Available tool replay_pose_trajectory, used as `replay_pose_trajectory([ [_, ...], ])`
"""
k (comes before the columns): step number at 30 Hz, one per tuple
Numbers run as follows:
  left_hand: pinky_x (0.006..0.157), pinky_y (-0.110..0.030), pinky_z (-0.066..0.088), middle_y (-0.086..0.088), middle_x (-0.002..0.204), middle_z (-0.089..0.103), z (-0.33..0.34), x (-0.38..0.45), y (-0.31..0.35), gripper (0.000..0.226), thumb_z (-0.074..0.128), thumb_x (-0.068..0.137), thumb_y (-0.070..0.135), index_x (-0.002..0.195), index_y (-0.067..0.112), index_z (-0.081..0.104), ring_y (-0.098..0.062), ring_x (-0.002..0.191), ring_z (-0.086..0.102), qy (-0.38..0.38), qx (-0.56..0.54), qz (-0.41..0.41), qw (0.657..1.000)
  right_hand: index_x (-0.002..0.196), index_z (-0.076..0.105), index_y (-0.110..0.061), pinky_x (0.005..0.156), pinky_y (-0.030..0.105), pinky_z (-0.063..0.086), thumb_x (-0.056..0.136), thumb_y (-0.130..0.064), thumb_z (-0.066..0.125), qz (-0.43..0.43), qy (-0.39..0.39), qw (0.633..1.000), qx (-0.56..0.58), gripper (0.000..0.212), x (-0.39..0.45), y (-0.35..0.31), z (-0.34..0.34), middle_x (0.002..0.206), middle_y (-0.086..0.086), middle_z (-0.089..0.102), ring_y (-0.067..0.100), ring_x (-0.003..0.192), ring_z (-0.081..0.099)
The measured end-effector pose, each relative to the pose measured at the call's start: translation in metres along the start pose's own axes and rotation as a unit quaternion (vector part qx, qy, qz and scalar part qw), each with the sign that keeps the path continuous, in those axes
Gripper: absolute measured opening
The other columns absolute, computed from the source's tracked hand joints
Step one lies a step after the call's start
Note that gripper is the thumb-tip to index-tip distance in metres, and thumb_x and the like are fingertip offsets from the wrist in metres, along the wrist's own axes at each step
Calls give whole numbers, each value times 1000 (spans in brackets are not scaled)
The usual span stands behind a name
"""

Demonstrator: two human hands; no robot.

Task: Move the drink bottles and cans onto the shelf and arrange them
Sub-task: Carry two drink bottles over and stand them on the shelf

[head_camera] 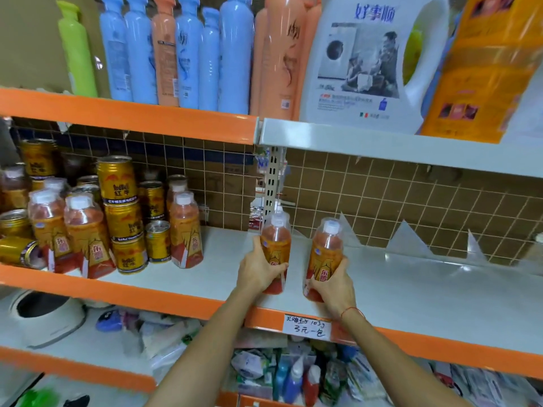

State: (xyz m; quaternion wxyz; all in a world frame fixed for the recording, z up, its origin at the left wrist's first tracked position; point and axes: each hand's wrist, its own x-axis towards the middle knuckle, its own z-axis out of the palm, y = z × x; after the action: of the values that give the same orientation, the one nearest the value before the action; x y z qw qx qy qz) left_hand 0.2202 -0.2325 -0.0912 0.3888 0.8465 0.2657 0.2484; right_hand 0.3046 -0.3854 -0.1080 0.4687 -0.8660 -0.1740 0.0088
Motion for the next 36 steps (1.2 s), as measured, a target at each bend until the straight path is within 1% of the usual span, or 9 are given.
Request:
replay_pose_trajectory([
  [3,95,-41,49,-4,124,58,-2,4,-5,73,79,72,40,125,22,32,-25,111,58,-24,-20,10,999,127,24,-25,86,45,52,68,-28,80,-8,-11,1000,13,82,3,3,2,114,7,58,27,99,60],
  [5,96,-39,49,-2,125,57,-6,5,-12,84,82,69,37,132,22,30,-22,113,57,-63,-37,19,997,131,21,-26,88,45,51,65,-29,82,-17,-36,999,17,90,6,8,-1,117,5,56,26,102,59],
  [9,99,-38,48,-3,127,57,-8,2,-30,97,84,69,19,142,25,20,-21,116,56,-132,-65,14,989,135,18,-27,92,46,49,61,-18,85,-31,-100,994,11,100,11,21,-11,117,0,56,23,105,59],
  [13,95,-38,48,-4,128,56,-4,3,-37,90,80,72,10,141,26,25,-22,118,55,-105,-88,22,990,131,25,-26,90,43,50,62,-16,85,-47,-84,995,4,92,13,26,-10,109,-5,57,22,102,59],
  [18,98,-43,49,-4,131,54,8,14,-38,88,82,71,12,139,25,29,-23,120,54,-89,-103,27,990,130,27,-27,93,43,50,62,-18,86,-68,-79,994,15,91,24,26,-2,115,-4,59,21,104,60],
  [24,101,-40,47,-4,134,54,23,47,-41,85,85,68,17,137,17,36,-21,122,53,-92,-88,19,992,133,28,-23,95,43,49,62,-18,86,-83,-60,994,23,92,47,24,12,116,-2,59,22,103,61],
  [28,100,-40,47,-2,132,55,31,67,-42,84,84,68,19,137,17,37,-21,120,54,-91,-88,24,992,133,29,-17,94,39,48,66,-13,83,-88,-47,994,32,87,63,21,21,123,4,58,25,108,60],
  [33,97,-44,50,-3,124,60,43,94,-43,79,84,68,18,134,16,39,-22,112,59,-94,-89,44,991,128,31,-16,91,39,49,66,-13,83,-91,-38,995,16,81,87,22,29,123,6,59,26,105,61],
  [36,93,-39,52,-4,120,62,48,109,-43,79,85,68,20,134,17,42,-22,108,60,-88,-80,45,992,125,33,-12,89,38,49,67,-10,82,-89,-34,995,13,76,100,22,30,120,7,60,25,101,60],
])
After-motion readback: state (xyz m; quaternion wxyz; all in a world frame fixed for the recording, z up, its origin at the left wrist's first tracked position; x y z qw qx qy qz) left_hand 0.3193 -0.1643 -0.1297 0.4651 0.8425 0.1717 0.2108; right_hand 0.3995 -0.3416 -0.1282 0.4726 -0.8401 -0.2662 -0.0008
